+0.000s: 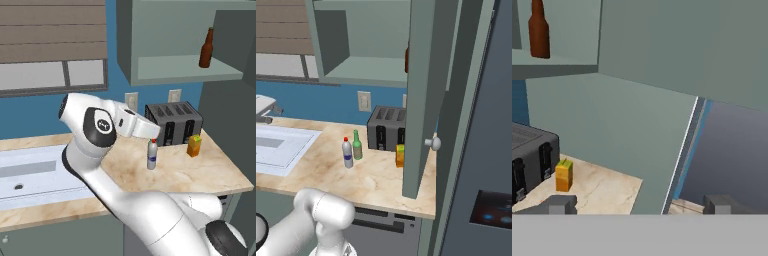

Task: Sort all alcoholic drinks to one cabinet, and non-alcoholic drinks to the other.

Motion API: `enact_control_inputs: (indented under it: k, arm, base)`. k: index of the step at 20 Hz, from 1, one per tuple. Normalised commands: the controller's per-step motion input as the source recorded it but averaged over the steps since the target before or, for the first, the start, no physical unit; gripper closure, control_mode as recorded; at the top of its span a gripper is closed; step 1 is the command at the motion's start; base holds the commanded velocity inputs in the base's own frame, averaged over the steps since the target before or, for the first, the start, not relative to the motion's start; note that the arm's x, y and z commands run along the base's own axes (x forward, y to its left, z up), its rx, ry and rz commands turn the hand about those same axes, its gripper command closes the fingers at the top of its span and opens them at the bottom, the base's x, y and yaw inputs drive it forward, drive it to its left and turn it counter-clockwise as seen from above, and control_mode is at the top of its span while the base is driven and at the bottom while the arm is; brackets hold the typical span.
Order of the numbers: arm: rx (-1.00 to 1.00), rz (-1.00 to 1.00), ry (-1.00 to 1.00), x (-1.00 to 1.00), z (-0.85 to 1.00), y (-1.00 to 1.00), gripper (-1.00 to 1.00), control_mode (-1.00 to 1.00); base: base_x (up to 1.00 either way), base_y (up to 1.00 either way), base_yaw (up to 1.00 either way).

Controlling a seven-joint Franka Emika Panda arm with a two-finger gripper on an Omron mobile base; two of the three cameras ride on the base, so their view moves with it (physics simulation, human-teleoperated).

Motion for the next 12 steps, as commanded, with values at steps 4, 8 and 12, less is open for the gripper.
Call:
enact_control_inputs:
  k: [4,8,12]
  arm:
    - [0.00,0.00,0.00,0.54,-0.24,0.09,-1.00,-1.00]
    - [0.02,-0.01,0.00,0.52,-0.23,0.00,-1.00,-1.00]
    - [0.07,0.00,0.00,0.50,-0.20,0.00,-1.00,-1.00]
  base:
    - [0.00,0.00,0.00]
    - [0.00,0.00,0.00]
    - [0.00,0.00,0.00]
